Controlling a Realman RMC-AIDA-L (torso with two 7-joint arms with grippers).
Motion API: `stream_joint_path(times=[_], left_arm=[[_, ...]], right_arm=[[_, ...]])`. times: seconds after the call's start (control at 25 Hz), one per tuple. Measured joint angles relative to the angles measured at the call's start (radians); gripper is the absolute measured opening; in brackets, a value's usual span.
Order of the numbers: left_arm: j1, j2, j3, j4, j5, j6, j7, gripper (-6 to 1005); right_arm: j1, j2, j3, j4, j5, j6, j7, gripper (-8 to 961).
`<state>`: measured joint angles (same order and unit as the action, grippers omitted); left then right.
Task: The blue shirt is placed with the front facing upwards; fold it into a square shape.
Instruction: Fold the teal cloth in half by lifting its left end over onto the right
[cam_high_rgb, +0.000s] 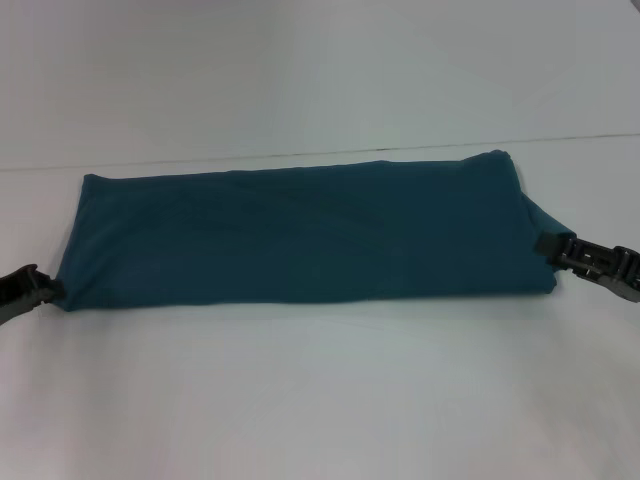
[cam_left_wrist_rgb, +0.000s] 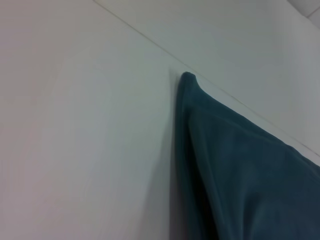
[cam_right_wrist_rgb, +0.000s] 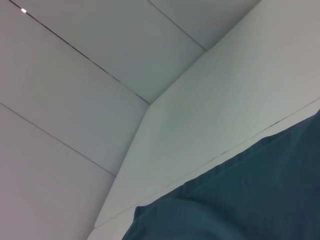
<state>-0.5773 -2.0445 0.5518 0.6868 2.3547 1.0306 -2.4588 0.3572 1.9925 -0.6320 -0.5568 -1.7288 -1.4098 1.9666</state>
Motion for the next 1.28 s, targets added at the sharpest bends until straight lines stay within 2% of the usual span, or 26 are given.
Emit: stream_joint_path(times=[0.48, 0.64, 0.72, 1.04, 1.16, 1.28], left_arm=[[0.010, 0.004, -0.020, 0.005, 0.015, 0.015, 0.000, 6], [0.010, 0.004, -0.024, 0.000, 0.017, -0.006, 0.005, 6], [0.006, 0.004, -0.024, 0.000, 0.017, -0.007, 0.007, 7], [0.000, 0.006, -0.017, 0.003, 0.017, -0.005, 0.002, 9], [-0.004, 0.006, -0.015, 0.004, 0.017, -0.001, 0.002, 11], [-0.008, 0.006, -0.013, 0.003, 0.017, 0.001, 0.002, 14]], right_arm=[[-0.001, 0.000, 0.000, 0.000, 0.000, 0.000, 0.000, 591], [-0.002, -0.011, 0.000, 0.000, -0.014, 0.011, 0.007, 591], [-0.002, -0.026, 0.001, -0.002, -0.040, 0.018, 0.032, 589], [0.033, -0.155, 0.000, -0.050, -0.225, 0.020, 0.275, 584], [0.087, -0.177, 0.001, -0.074, -0.365, 0.036, 0.358, 582], [0.155, -0.181, 0.006, -0.079, -0.464, 0.046, 0.393, 580]])
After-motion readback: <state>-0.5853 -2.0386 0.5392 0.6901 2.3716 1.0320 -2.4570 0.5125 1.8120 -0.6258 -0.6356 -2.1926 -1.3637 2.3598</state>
